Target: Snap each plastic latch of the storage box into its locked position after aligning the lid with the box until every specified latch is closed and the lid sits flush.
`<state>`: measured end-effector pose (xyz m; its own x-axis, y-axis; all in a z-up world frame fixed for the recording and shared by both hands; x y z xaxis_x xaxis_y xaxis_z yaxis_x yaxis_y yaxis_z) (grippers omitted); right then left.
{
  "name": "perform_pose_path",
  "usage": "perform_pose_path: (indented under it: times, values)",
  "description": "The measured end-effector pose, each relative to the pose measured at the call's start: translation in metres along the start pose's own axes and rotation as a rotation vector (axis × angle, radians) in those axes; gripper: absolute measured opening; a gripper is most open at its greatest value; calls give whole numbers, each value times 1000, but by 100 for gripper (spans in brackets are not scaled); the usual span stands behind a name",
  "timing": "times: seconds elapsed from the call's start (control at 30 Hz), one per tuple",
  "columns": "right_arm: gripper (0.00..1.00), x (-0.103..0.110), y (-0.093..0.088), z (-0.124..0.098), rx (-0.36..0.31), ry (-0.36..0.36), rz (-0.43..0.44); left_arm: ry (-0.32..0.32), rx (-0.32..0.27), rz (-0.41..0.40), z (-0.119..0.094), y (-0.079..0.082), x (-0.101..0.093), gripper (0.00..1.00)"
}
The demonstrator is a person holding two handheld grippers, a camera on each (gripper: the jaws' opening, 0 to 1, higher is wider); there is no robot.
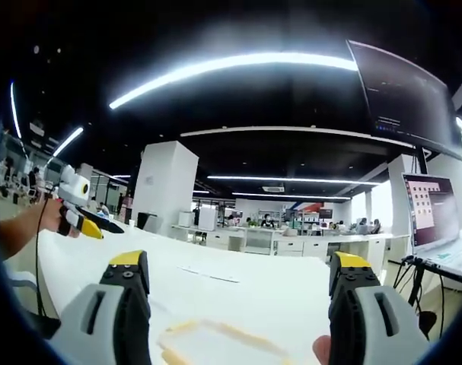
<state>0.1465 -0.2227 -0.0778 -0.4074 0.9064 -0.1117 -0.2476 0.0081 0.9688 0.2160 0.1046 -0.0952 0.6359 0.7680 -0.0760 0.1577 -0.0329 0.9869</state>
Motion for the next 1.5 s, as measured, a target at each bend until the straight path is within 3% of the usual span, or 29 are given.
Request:
perform_pose_path:
  times: [0.37, 0.73, 1.13, 1.23, 1.37, 1.5]
  values:
    - [100, 1, 0, 0, 3, 4, -4, -34, 31, -11, 9, -10, -18, 100]
    - [99, 4, -3, 1, 20, 10, -7, -47, 53, -4, 11, -11, -19, 100]
    - [99, 5, -4, 1, 28, 10, -12, -61, 82, 8, 18, -22, -33, 100]
    - [98, 4, -6, 1, 39, 7, -16, -60, 90, 9, 20, -24, -33, 100]
    - [94, 2, -13, 0, 103, -3, -67, -62, 97, 13, 22, -25, -33, 100]
    - [94, 0, -13, 0, 100, -4, -65, -65, 101, 7, 26, -24, -28, 100]
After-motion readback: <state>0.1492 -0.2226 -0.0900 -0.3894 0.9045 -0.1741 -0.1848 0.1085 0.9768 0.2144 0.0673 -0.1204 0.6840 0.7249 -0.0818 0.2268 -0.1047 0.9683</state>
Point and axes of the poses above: the point that each gripper's makers call its tool centre point, and the gripper's own axes: z roughly forward along the fingers, x roughly to its left, y roughly out of its top, the point moved 4 cm from there along -z, roughly backward along the fingers, and after that the axes turned 3 degrees about y, right-handed, at the moved point
